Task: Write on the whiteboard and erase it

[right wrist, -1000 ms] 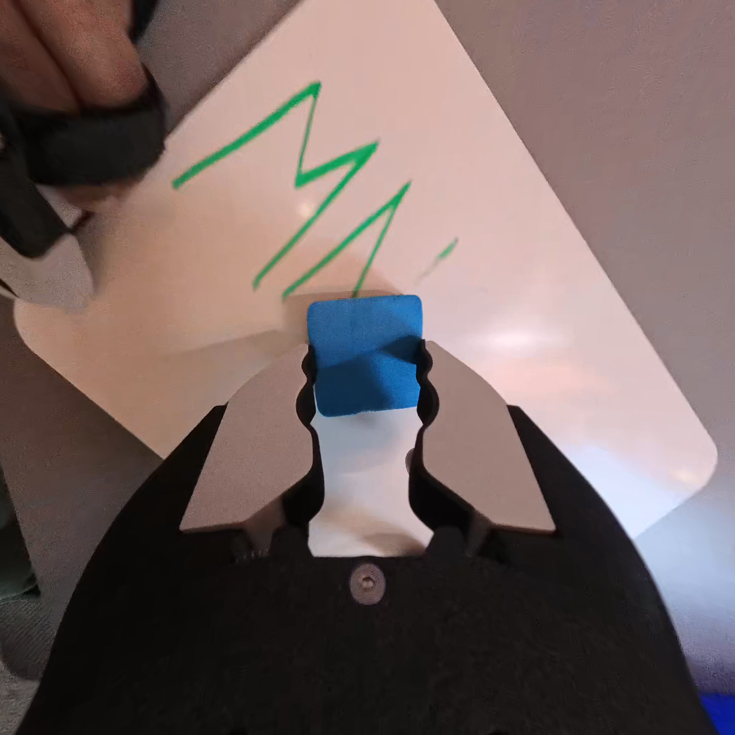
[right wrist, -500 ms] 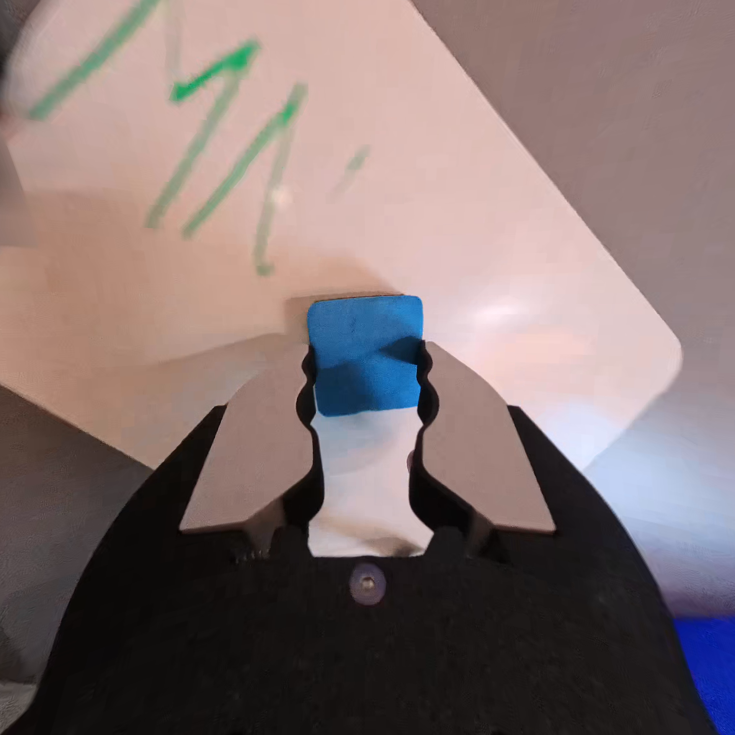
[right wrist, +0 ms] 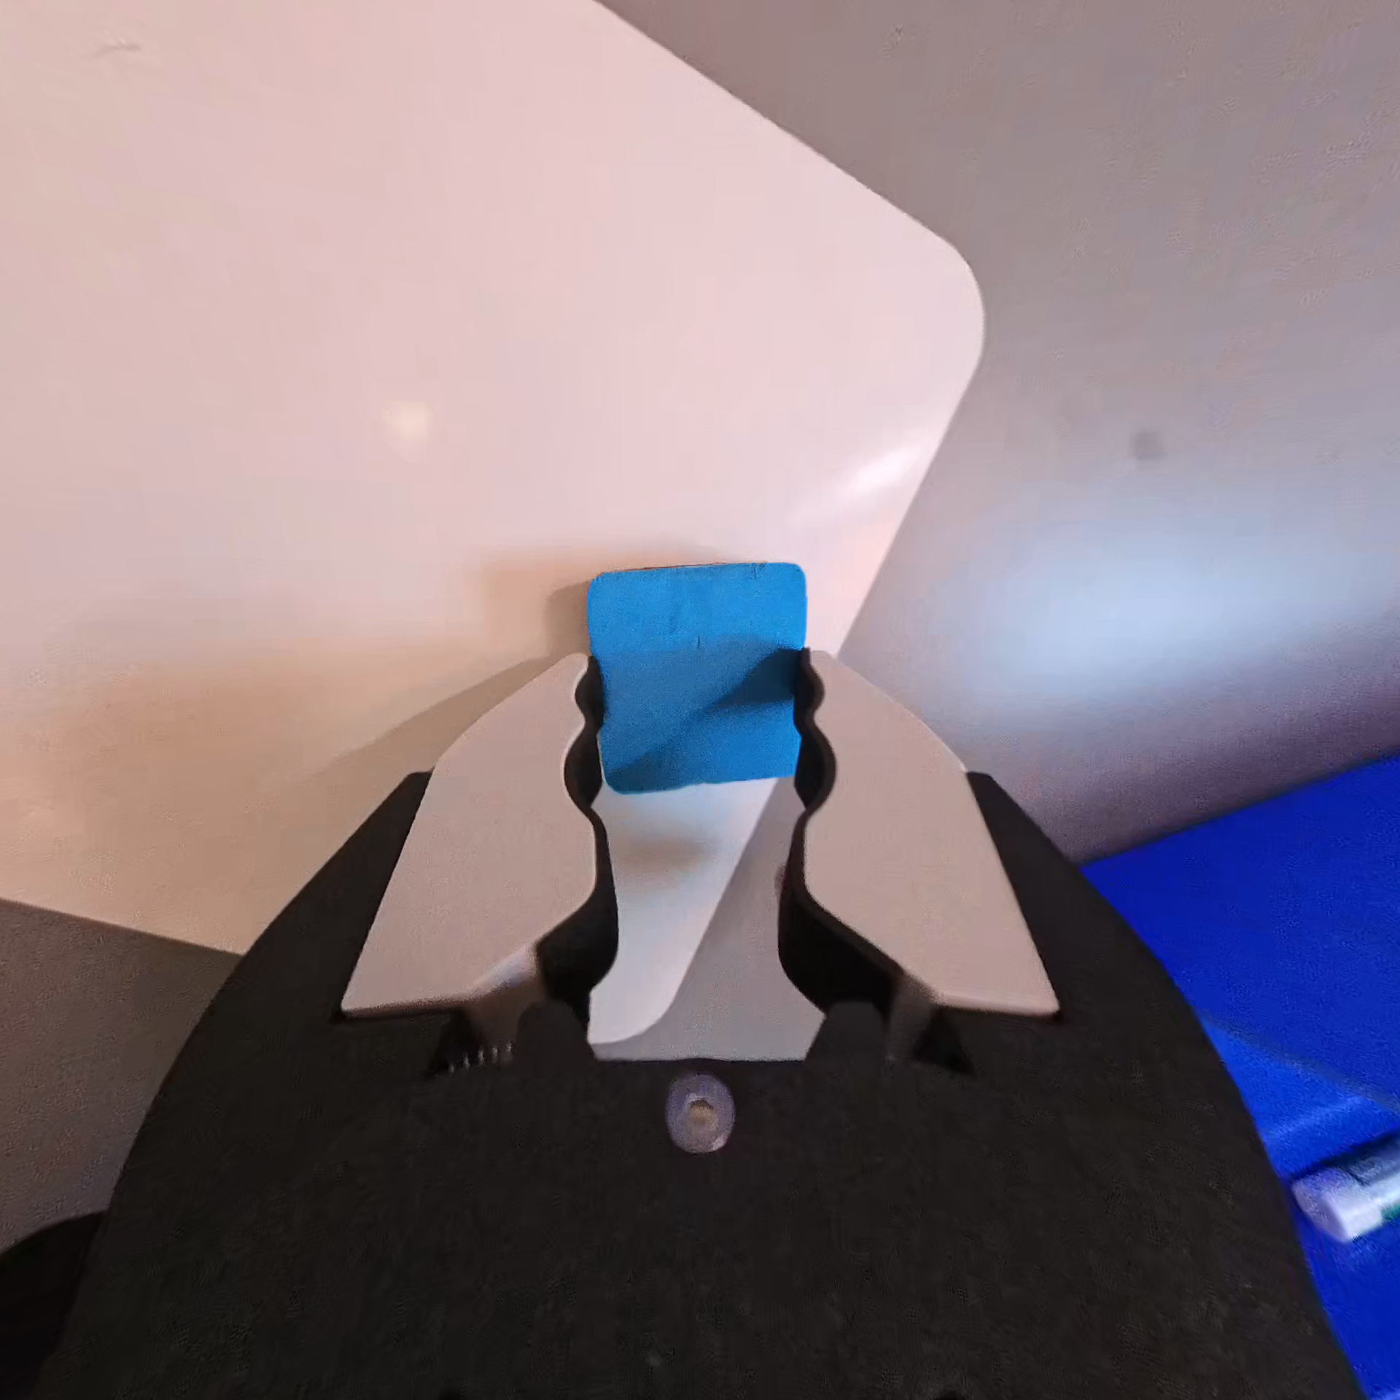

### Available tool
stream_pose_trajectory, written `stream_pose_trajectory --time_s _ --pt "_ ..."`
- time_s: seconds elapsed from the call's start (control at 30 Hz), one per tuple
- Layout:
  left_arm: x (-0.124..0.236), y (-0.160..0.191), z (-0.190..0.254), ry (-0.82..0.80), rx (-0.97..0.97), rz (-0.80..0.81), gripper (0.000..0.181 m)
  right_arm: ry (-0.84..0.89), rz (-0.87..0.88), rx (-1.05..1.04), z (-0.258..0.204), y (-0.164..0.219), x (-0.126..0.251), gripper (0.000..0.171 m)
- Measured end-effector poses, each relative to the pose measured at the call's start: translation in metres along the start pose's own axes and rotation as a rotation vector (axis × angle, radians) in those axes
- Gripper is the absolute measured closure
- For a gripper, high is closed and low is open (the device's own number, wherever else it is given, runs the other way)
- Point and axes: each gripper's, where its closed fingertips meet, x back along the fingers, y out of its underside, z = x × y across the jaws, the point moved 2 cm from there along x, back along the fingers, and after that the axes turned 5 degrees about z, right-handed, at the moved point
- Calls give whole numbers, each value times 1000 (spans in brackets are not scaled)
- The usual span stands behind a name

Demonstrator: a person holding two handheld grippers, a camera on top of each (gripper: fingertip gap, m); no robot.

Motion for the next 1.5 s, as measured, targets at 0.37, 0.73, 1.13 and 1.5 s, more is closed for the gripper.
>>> stream_pose_trajectory --time_s 0.37,0.73,1.13,1.5 --pt "0 -1 -1 -9 -9 -11 181 -261 49 416 -148 -71 -5 122" --pt "3 2 -3 -28 -34 -15 181 -253 46 587 -168 -75 -5 122" --pt "4 2 0 -9 -42 -3 181 -278 65 631 -182 -93 -11 122" --pt "6 5 -1 -31 -57 -14 181 -240 28 607 -182 -120 -25 122"
